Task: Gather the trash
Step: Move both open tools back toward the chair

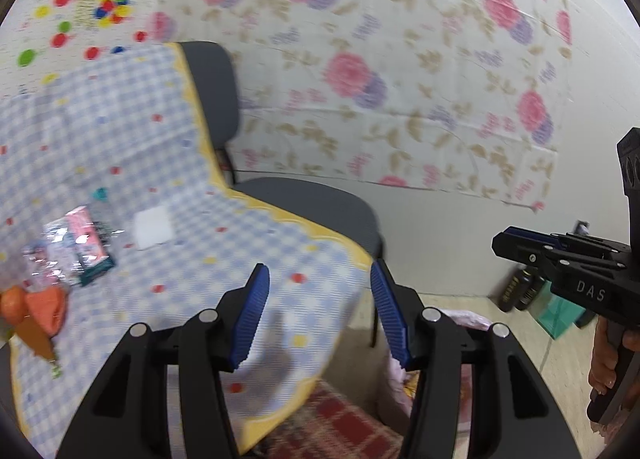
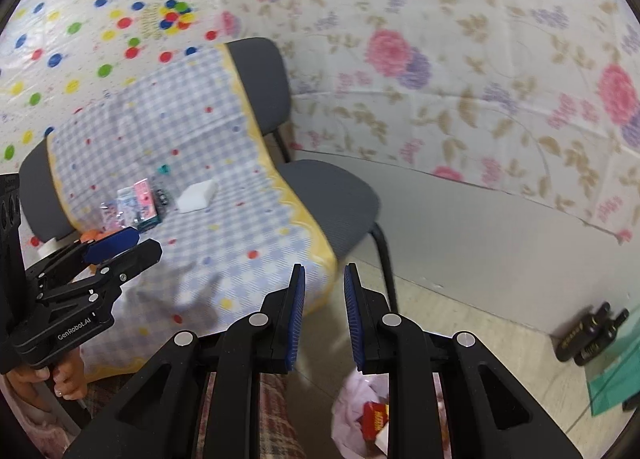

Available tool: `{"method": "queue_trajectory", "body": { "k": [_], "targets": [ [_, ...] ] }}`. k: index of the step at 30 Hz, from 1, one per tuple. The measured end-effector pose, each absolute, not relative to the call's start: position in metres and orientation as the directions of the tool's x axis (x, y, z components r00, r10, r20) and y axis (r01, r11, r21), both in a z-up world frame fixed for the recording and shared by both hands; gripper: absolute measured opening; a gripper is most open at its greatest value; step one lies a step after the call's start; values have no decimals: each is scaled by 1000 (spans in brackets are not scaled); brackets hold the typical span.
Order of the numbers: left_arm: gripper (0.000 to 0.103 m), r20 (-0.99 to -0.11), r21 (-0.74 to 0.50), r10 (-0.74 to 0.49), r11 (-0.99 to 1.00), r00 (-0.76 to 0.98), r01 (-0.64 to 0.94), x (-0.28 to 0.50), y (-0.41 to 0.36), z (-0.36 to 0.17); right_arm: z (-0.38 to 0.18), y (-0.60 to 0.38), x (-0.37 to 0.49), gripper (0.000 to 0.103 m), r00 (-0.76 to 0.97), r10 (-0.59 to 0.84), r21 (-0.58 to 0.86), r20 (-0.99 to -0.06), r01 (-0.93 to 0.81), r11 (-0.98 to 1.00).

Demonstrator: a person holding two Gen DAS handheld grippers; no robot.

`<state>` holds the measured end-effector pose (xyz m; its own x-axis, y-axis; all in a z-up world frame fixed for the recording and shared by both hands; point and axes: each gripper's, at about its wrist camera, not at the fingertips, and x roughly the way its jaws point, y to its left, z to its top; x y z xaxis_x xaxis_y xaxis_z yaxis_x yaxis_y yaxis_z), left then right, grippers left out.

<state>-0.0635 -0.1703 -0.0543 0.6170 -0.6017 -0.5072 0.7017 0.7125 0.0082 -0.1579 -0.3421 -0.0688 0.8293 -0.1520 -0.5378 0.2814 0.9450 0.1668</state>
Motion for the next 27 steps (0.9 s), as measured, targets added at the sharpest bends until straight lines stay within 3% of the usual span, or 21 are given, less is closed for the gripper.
{"method": "queue_trajectory", "body": {
  "k": [15, 27],
  "targets": [
    [53, -487, 18, -410, 878, 771, 477, -27, -77, -36, -53, -285, -78, 22, 853, 26, 174, -521, 76, 982],
    [57, -540, -18, -191, 976, 819, 216, 15, 20, -53, -61, -226, -7, 23, 810, 142, 133, -568, -80, 988]
  ]
}}
